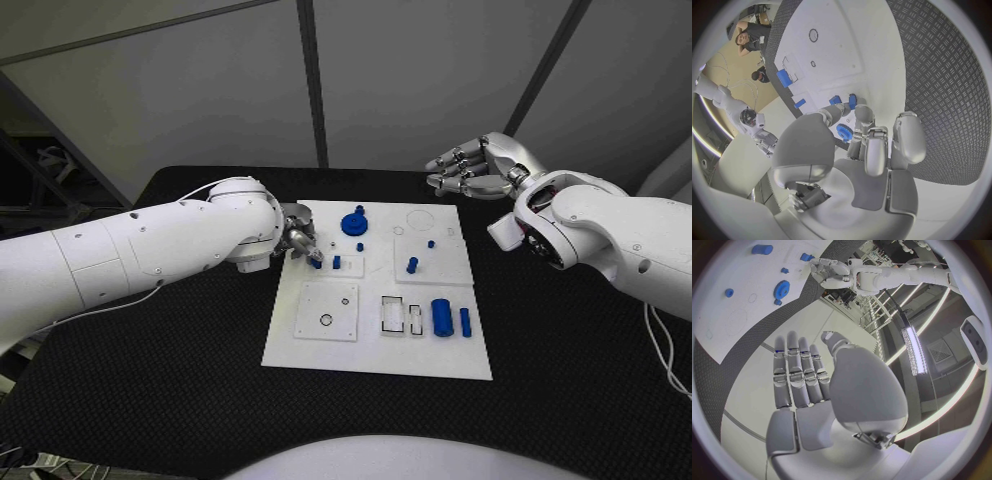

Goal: Assemble the parts on the task board

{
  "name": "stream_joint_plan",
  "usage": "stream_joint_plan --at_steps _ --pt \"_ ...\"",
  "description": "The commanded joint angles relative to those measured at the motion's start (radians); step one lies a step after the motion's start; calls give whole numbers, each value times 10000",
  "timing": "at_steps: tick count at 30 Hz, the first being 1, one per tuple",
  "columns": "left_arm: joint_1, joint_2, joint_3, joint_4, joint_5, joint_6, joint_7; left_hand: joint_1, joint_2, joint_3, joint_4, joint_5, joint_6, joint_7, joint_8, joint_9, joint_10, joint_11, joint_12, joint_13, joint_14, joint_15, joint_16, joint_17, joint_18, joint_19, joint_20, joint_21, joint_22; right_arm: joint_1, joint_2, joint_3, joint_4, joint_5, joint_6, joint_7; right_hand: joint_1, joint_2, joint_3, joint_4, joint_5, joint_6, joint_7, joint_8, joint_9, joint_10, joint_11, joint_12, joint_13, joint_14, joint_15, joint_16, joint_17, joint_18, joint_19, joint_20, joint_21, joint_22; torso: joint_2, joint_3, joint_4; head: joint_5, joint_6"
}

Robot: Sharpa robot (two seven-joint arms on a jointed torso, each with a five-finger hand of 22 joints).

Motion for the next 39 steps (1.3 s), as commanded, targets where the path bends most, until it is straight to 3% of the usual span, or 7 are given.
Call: stream_joint_plan --at_steps 1,9,18,39 --pt "-30 53 -30 -46 -96 305 -48 -118 83 1249 -1149 39 -14 -89 69 29 370 -229 95 77 854 -71 42 2039 18 89 2 45 26 17 -5 6 18 -8 60 54 -108 4 57 5 52 -42 44 -58 5 -31 38 -64 -11 7 61 -35 -10 29 34 62 -66 -14 3 2 -6 -5 -15" --pt "-29 145 -31 -174 -92 415 -50 -725 51 802 -881 -19 -1 -232 237 154 616 -319 337 396 859 -124 46 2049 -3 144 -38 107 129 17 -22 6 32 -8 59 47 -108 4 57 5 52 -42 44 -58 5 -31 38 -64 -11 7 61 -35 -10 29 34 62 -66 -14 0 1 -4 -28 -21" --pt "-29 220 -32 -300 -88 491 -51 -1596 130 -83 -236 -47 179 -314 207 129 786 -380 597 734 864 -180 54 2065 -50 255 -89 252 310 17 -38 6 46 -8 54 43 -108 4 57 5 52 -42 44 -58 5 -31 38 -64 -11 7 61 -35 -10 29 34 62 -66 -14 -3 2 -6 -50 -35" --pt "-28 280 -32 -563 -89 504 -70 -2180 310 -998 264 -53 473 -376 100 43 964 -429 890 1163 868 -226 58 2076 -105 385 -140 426 529 17 -61 6 48 -8 78 40 -131 -11 49 9 62 -43 46 -56 7 -34 42 -63 -19 9 64 -46 -10 30 38 66 -84 -24 -7 -3 -1 -86 -33"
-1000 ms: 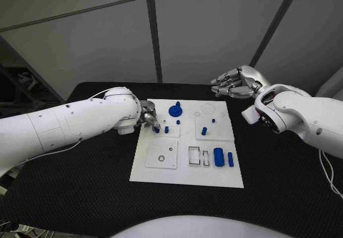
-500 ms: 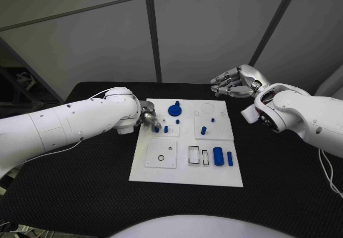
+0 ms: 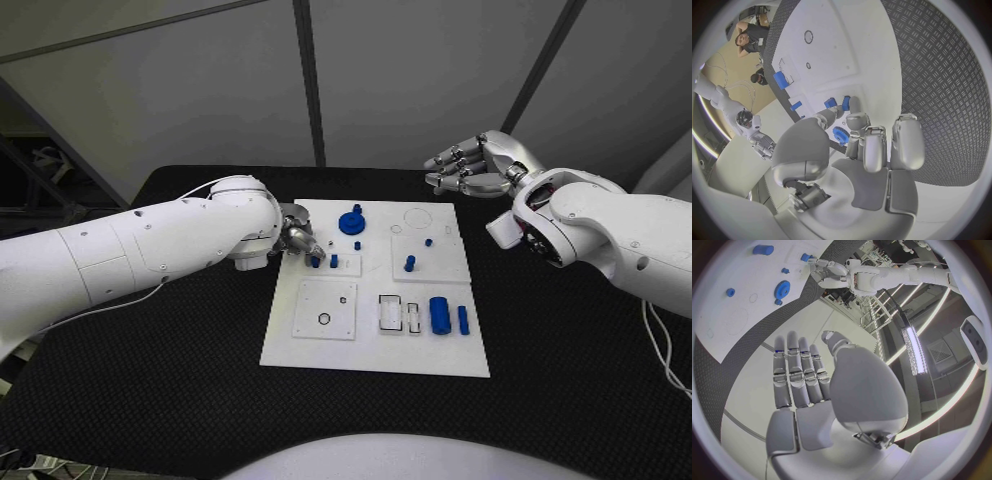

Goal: Assemble the parts on the task board

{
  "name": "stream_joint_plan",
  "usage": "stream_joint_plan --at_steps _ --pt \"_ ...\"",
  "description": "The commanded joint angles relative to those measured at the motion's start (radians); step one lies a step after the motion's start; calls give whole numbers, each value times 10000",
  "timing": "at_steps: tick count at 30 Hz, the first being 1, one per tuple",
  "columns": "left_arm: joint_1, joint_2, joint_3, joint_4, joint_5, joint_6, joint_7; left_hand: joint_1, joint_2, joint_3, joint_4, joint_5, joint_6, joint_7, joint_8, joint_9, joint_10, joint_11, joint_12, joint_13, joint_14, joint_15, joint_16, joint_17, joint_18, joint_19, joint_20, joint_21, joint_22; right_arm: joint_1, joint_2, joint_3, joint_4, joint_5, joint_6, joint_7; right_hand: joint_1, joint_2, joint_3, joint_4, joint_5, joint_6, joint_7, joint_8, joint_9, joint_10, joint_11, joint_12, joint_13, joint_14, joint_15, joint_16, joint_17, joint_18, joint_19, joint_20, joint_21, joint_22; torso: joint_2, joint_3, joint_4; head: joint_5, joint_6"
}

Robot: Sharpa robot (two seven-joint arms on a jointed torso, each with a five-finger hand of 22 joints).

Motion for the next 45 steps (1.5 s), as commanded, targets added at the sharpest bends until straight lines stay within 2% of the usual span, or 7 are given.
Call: stream_joint_plan --at_steps 1,17,24,29,33,36,45 --pt "-6 0 -12 -37 -67 71 -64 -220 6 -206 100 -28 91 -13 -64 -19 71 -2 64 21 962 12 59 2077 -102 100 3 39 327 17 -7 6 20 -8 59 47 -90 31 49 9 62 -43 46 -56 7 -33 42 -62 -9 9 64 -46 -12 30 3 31 -35 -9 1 -3 3 -2 11" --pt "-7 -126 44 152 460 -1437 53 -476 17 -2444 808 -41 268 -45 -202 -104 118 -27 110 168 965 -16 63 2089 -114 150 -31 56 419 16 9 5 -7 -8 66 55 -90 31 49 9 62 -43 46 -56 7 -33 42 -62 -9 9 64 -46 -12 30 3 31 -35 -9 6 -2 11 -14 30" --pt "-9 -238 256 208 853 -2223 139 -254 103 -2991 972 -20 210 -20 -278 -138 -2 -6 -79 -39 963 -6 58 2082 -74 80 -27 -126 288 15 10 5 -21 -8 71 56 -90 31 49 9 62 -43 46 -56 7 -33 42 -62 -9 9 64 -46 -12 30 3 31 -35 -9 11 0 5 -30 31" --pt "-10 -415 347 346 1295 -2936 667 508 103 -3509 885 7 -304 237 -510 -222 -1013 218 -1417 -1645 945 181 24 2026 202 -541 90 -1441 -775 15 -5 5 -27 -8 66 53 -90 31 49 9 62 -43 46 -56 7 -33 42 -62 -9 9 64 -46 -12 30 3 31 -35 -9 8 6 12 -58 58" --pt "-10 -436 360 435 1648 -3414 1677 1547 108 -3689 578 43 -1315 754 -952 -438 -2495 671 -2604 -2746 -528 571 -2434 -1427 785 -2373 413 -4872 -3460 15 -6 5 -35 -8 57 59 -95 33 50 10 65 -42 45 -55 7 -33 41 -61 -12 10 65 -50 -12 31 5 32 -40 -12 8 2 5 -82 84" --pt "-19 -339 340 428 1765 -3938 2820 2672 28 -3491 164 19 -2070 1231 -1449 -817 -4162 1219 -3667 -3381 -3640 1141 -6155 -5512 861 -4122 803 -7062 -4879 15 -4 4 -44 -12 34 69 -87 47 66 1 76 -40 41 -51 9 -32 35 -58 -19 13 63 -60 -12 33 12 33 -56 -22 11 4 10 -107 121" --pt "-138 213 49 11 73 -4861 5037 4731 -249 -2600 -904 -369 -1950 1336 -2292 -1801 -4383 1466 -5242 -5377 -4291 1349 -7378 -7090 1053 -4360 1223 -8365 -5864 14 15 3 -50 -497 -2 102 40 71 160 -103 80 -10 32 -27 18 -78 32 -85 -56 -4 58 -110 -23 35 27 30 -100 -46 7 10 -8 -158 210"
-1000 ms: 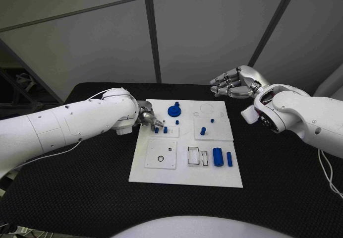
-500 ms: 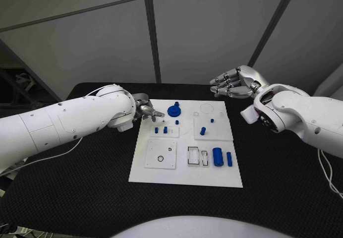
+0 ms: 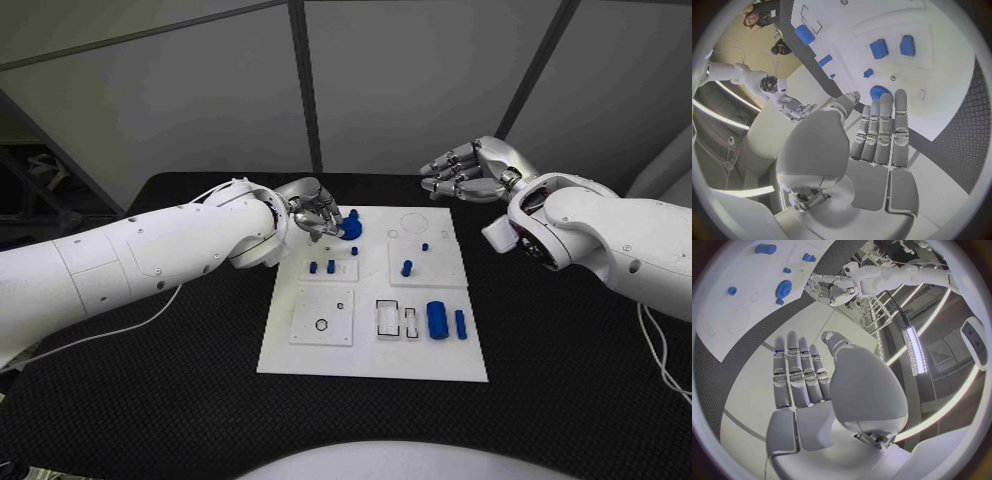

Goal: Assemble the parts on the task board

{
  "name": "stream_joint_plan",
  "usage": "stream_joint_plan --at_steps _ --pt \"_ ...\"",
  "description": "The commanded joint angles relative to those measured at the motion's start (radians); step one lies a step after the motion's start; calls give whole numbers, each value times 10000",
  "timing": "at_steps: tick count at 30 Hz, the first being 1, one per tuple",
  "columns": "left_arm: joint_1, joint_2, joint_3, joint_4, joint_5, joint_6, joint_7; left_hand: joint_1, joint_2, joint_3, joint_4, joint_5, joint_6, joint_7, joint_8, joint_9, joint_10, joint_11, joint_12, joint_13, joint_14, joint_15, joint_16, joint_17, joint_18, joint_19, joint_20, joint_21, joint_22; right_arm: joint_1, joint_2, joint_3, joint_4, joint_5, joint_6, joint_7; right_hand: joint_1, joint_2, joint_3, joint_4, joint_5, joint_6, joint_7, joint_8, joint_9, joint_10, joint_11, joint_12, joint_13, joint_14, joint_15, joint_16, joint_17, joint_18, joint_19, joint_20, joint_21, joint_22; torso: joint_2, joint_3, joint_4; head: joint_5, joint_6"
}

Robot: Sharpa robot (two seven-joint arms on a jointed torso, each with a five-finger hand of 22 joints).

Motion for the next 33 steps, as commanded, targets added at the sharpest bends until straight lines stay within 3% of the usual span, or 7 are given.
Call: stream_joint_plan --at_steps 1,5,11,13,18,33 --pt "-10 175 -109 -189 -1272 -765 1595 210 -64 11 -182 -128 146 -9 -160 -191 109 -5 -198 -352 267 -50 218 -115 230 257 -54 156 81 16 12 6 12 -428 -16 98 119 19 80 -25 40 -2 32 -22 19 -87 34 -51 -22 -9 59 -77 -16 35 28 30 -70 -17 0 6 -22 -16 46" --pt "-23 491 -310 -460 -2192 -659 1780 200 -147 -62 -253 -149 367 -86 -381 -459 101 13 -608 -922 556 -67 686 -171 236 504 -102 416 282 15 23 5 13 -634 -19 98 164 26 118 -65 40 11 32 -13 21 -103 36 -65 -37 -18 61 -98 -23 33 30 30 -86 -25 17 -5 -16 -76 85" --pt "-39 849 -415 -787 -3037 -300 1707 8 -239 -286 -178 -168 604 -190 -620 -725 161 -17 -878 -1428 1077 -117 1643 -32 247 1031 -133 816 543 13 48 5 6 -742 -21 94 172 26 125 -74 39 12 33 -12 21 -108 37 -70 -40 -21 62 -104 -25 33 29 30 -91 -27 4 -1 -12 -87 75" --pt "-43 955 -433 -898 -3246 -166 1638 -31 -225 -348 -137 -173 708 -217 -686 -804 252 -43 -902 -1563 1322 -155 2132 120 243 1276 -156 1014 675 13 56 5 4 -764 -22 93 176 22 130 -81 39 9 36 -13 20 -114 41 -75 -44 -25 64 -110 -27 32 27 31 -96 -30 7 0 -13 -87 71" --pt "-50 1169 -454 -1135 -3586 170 1513 -59 -225 -430 -77 -184 928 -227 -819 -958 397 -54 -996 -1851 2044 -164 3553 1418 239 1591 -188 1380 975 11 79 4 -9 -796 -25 90 176 21 130 -82 39 8 37 -13 20 -115 41 -75 -45 -26 65 -111 -27 32 27 31 -96 -30 -3 -4 -8 -95 73" --pt "-81 1464 -462 -1528 -3791 1099 1060 -73 -179 -434 19 -183 1344 -192 -925 -1113 659 -100 -1197 -2233 2527 -200 4545 2190 183 1907 -219 2054 1598 8 98 4 -23 -818 -19 71 164 12 132 -83 39 -5 48 -20 17 -125 52 -84 -52 -33 72 -123 -31 29 24 34 -107 -35 -2 5 -2 -119 56"
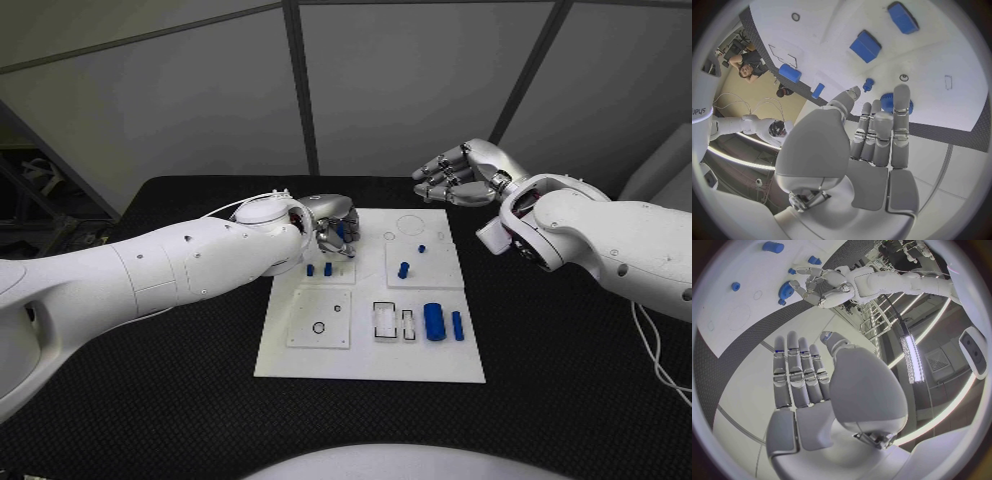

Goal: Assemble the parts on the task board

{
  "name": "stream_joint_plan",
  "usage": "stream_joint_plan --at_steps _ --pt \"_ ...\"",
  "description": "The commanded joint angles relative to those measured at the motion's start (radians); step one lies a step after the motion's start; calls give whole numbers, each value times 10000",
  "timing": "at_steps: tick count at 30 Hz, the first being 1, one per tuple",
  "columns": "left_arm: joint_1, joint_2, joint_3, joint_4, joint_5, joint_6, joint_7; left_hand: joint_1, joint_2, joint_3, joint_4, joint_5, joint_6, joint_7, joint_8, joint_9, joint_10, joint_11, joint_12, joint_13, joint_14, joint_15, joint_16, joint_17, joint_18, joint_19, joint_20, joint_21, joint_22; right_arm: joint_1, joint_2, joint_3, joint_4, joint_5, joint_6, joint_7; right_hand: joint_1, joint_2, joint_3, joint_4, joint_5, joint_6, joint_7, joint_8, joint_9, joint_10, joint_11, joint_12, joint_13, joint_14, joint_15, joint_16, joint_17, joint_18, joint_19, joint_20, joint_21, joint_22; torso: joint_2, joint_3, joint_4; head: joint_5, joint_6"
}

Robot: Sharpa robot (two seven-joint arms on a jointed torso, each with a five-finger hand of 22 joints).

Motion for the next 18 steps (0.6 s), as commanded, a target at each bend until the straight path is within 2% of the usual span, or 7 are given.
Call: stream_joint_plan --at_steps 1,6,9,12,18 --pt "10 31 2 -31 -236 575 -193 -61 3 -16 39 -46 77 -20 -43 -16 85 23 -77 -30 45 6 49 8 -4 59 0 93 79 16 18 5 6 -55 -12 68 57 -2 48 5 44 -9 52 -22 6 -90 19 -51 -20 -34 75 -33 -17 28 23 36 -61 -17 2 5 -3 0 9" --pt "-1 86 1 -103 -238 686 -227 -52 15 -4 42 -45 102 -23 -50 -25 113 18 -87 -51 45 4 75 3 -6 65 -3 122 111 16 17 5 18 -55 -6 72 57 -2 48 5 44 -9 52 -22 6 -90 19 -51 -20 -34 75 -33 -17 28 23 36 -61 -17 -2 0 -11 -10 1" --pt "-12 122 0 -154 -239 666 -221 -14 96 74 59 -40 248 -32 -41 -40 264 -11 -105 -114 102 -21 205 88 -49 161 -9 396 353 16 19 5 26 -55 2 64 57 -2 48 5 44 -9 52 -22 6 -90 19 -51 -20 -34 75 -33 -17 28 23 36 -61 -17 11 2 -20 -47 38" --pt "-28 175 -1 -208 -239 726 -234 29 151 161 60 -36 340 -40 -51 -58 372 -32 -143 -170 146 -39 298 153 -69 207 -19 548 496 16 30 5 27 -55 16 59 57 -2 48 5 44 -9 52 -22 6 -90 19 -51 -20 -34 75 -33 -17 28 23 36 -61 -17 2 -5 -12 -51 18" --pt "-79 262 -1 -293 -239 907 -273 63 163 336 55 -51 447 -51 -159 -132 601 -60 -276 -316 332 -66 604 462 -154 399 -35 1086 973 16 58 5 24 -55 34 53 57 -2 48 5 44 -9 52 -22 6 -90 19 -51 -20 -34 75 -33 -17 28 23 36 -61 -17 0 4 -2 -32 3"
